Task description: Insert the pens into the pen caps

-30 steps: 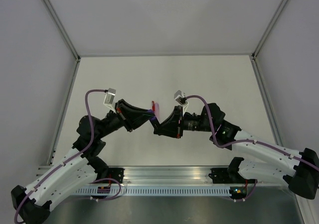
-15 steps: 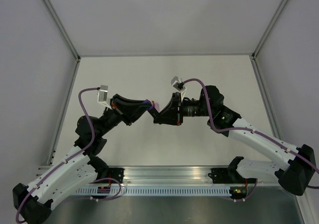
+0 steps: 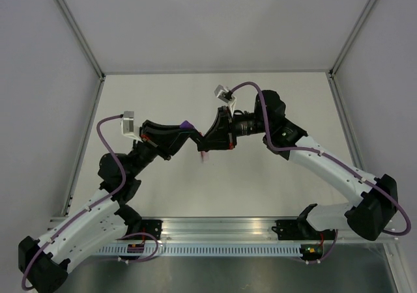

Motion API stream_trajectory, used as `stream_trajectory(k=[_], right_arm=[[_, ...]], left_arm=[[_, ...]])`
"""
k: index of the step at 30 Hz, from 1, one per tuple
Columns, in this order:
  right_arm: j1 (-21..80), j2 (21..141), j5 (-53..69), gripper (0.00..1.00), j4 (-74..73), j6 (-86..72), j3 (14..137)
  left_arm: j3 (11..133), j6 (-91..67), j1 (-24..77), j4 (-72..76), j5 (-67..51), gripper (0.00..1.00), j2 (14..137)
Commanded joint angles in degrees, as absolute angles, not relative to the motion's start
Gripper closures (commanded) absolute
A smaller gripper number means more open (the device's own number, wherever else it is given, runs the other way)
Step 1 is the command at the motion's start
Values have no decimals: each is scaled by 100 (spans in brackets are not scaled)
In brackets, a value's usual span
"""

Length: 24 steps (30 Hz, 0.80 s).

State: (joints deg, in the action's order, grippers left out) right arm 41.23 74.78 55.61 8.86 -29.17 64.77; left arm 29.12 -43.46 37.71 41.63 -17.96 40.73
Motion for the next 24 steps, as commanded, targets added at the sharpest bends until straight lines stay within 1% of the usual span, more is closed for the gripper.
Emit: stream_trajectory(k=[1, 6, 10, 14, 15, 16, 17, 18, 19, 21, 22, 24], right_arm=[[3911, 7707, 4157, 100, 2067, -2735, 7724], [3876, 8103, 4429, 100, 1767, -2558, 8016], [3964, 8069, 4790, 100, 1802, -2383, 7464], [4262, 7867, 4738, 100, 1592, -2022, 7075], [4393, 7831, 4694, 100, 1452, -1908, 7006], [4455, 7788, 4650, 100, 1459, -1890, 6857], [4491, 7718, 4580, 100, 1459, -1898, 6786], [4517, 7691, 4527, 100, 1468, -1907, 6724], [4578, 7630, 4500, 100, 1485, -1951, 6611], [4632, 7576, 4439, 100, 1582, -2004, 6487], [4649, 7507, 4438, 100, 1626, -2030, 6391], [4684, 7436, 4404, 100, 1652, -2092, 6311]], left_arm=[[2522, -4087, 4262, 2786, -4140, 98, 4517], [2575, -3982, 4359, 2795, -4078, 98, 4597], [3066, -3885, 4359, 2225, -3745, 98, 4316], [3725, -3604, 4359, 1355, -3393, 97, 4210], [3944, -3560, 4359, 1145, -3288, 93, 4210], [4033, -3560, 4359, 1047, -3209, 86, 4201], [4104, -3577, 4368, 1020, -3156, 74, 4149], [4157, -3638, 4359, 1011, -3060, 70, 4122], [4270, -3656, 4359, 959, -2998, 60, 4070], [4411, -3717, 4359, 914, -2866, 53, 3947], [4482, -3718, 4359, 862, -2822, 47, 3920], [4701, -3674, 4359, 590, -2786, 43, 3867]])
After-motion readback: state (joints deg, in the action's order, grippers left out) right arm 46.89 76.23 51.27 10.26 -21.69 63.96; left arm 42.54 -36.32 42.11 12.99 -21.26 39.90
